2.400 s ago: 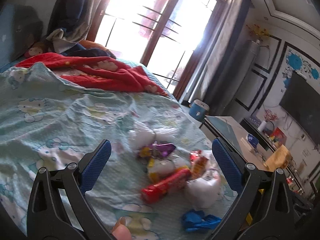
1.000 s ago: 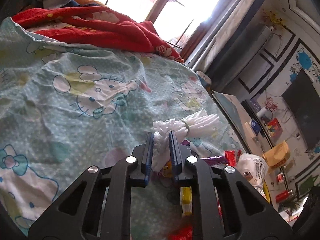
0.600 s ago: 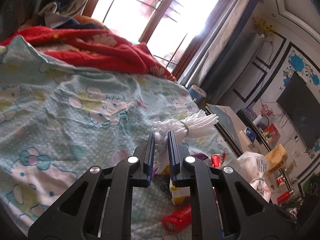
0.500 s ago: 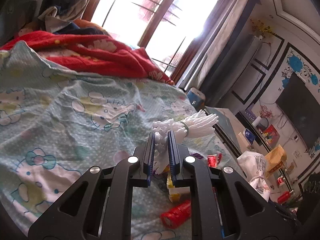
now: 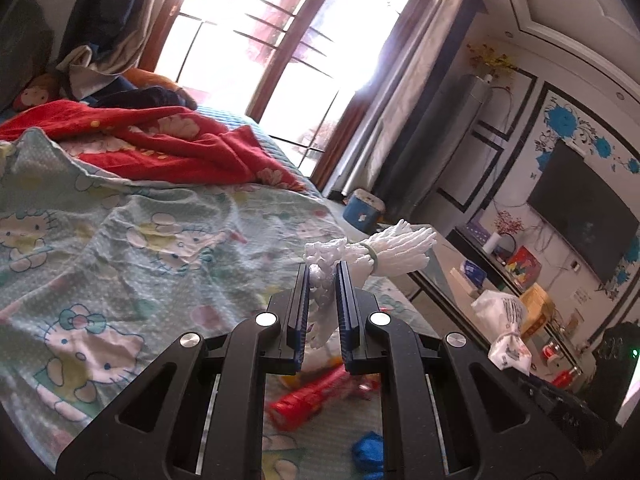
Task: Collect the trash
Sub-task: 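Grasp the white gloves with the left gripper while the right grasps the white printed bag, then carry both items over the yellow bin and open both grippers to drop them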
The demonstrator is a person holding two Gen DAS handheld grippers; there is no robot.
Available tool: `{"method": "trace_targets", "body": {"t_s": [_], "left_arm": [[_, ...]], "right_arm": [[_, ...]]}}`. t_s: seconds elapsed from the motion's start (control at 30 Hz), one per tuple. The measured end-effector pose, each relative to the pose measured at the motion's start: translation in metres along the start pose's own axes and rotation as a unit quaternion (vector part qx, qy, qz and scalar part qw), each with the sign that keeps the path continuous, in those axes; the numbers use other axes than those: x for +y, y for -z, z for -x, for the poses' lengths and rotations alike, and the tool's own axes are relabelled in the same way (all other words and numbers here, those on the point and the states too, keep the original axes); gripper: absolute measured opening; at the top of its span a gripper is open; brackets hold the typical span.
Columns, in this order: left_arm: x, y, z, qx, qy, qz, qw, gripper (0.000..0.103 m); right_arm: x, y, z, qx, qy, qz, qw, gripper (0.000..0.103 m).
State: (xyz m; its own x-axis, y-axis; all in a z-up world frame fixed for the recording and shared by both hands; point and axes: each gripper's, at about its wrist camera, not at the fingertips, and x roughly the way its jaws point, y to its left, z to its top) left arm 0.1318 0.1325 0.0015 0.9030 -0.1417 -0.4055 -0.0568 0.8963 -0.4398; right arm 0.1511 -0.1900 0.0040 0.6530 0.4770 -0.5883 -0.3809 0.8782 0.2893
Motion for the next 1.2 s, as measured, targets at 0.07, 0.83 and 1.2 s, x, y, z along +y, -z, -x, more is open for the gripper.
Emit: {"method": "trace_targets", "body": {"t_s": [0.07, 0.83, 1.2], "left_arm": [[-0.007, 0.001, 0.002, 0.0, 0.005, -0.007, 1.0, 0.008], [-0.078, 0.029, 0.013, 0.019, 0.047, -0.085, 0.9951, 0.008], [-0.118, 0.057, 0.004, 0.045, 0.062, -0.136, 0.9878, 0.008]], "right_arm": [[-0.005, -0.001, 0.006, -0.006, 0.002, -0.001, 1.0, 0.054], [-0.05, -0.009, 0.062, -0.049, 0.025, -0.025, 0.998, 0.054], [-0.089, -0.009, 0.091, -0.066, 0.055, -0.041, 0.995, 0.054]]}}
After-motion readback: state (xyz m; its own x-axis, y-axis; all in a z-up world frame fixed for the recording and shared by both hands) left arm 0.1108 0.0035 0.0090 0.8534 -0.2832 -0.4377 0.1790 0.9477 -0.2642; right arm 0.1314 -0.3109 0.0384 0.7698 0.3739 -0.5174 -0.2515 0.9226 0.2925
